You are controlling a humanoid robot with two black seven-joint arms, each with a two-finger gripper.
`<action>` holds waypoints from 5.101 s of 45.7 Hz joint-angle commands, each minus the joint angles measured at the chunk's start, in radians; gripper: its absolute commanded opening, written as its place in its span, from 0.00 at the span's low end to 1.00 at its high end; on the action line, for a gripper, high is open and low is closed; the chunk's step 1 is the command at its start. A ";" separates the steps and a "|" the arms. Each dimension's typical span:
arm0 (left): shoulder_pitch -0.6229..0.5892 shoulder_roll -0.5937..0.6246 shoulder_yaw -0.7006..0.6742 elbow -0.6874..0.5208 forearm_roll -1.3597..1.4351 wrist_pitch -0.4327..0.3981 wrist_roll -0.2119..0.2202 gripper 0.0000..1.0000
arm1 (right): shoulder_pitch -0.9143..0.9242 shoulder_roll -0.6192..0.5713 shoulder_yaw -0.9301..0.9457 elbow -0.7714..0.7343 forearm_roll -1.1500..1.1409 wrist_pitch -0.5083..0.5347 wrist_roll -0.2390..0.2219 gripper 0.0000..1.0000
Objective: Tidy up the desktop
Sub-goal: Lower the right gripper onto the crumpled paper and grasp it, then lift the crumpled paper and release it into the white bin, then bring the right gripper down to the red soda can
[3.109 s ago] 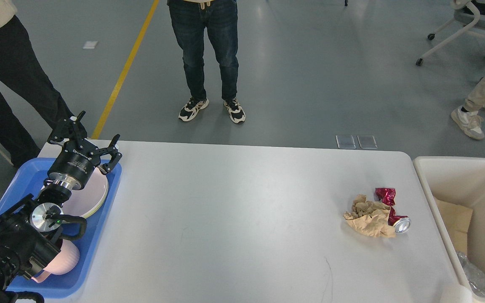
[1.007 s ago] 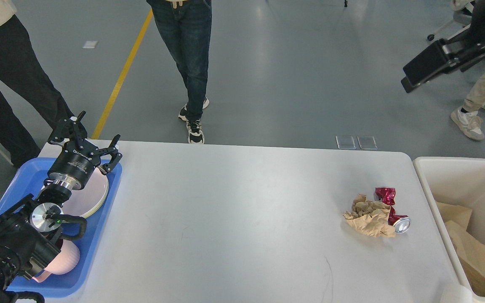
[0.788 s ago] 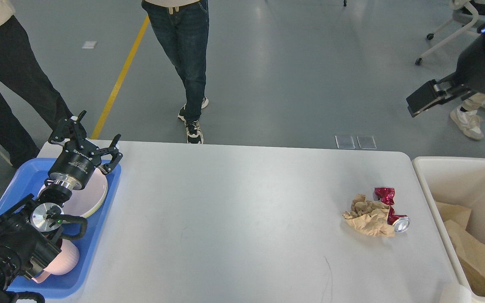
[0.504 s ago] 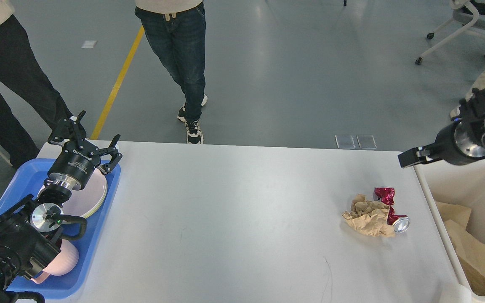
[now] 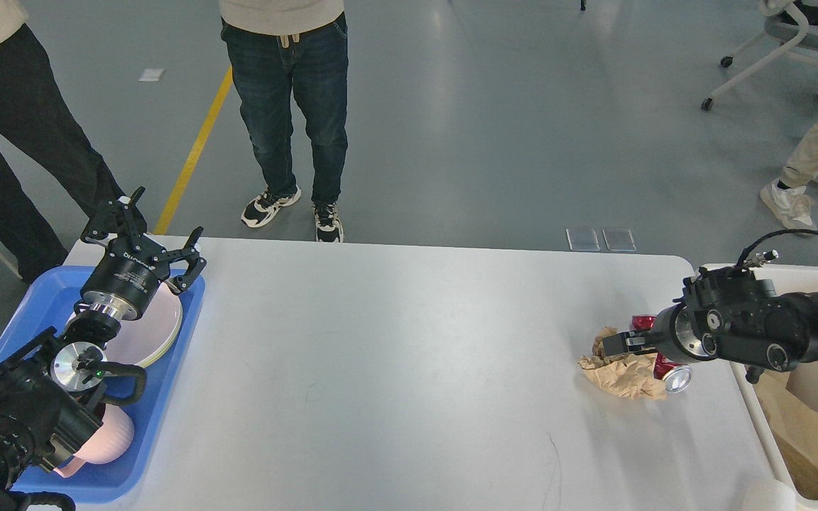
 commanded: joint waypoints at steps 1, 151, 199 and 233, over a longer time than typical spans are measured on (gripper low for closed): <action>0.000 0.000 0.000 0.000 0.000 0.000 0.000 1.00 | -0.051 0.012 0.025 -0.026 0.000 -0.022 0.000 1.00; 0.000 0.000 0.000 0.000 0.000 -0.002 0.000 1.00 | 0.864 -0.386 -0.303 0.108 -0.060 0.439 0.038 1.00; 0.000 0.000 0.000 0.000 0.000 -0.002 0.000 1.00 | -0.069 -0.042 -0.072 -0.186 -0.057 0.014 0.104 1.00; 0.000 0.000 0.000 0.000 0.000 -0.002 0.000 1.00 | -0.250 0.076 -0.016 -0.359 -0.044 -0.134 0.103 0.66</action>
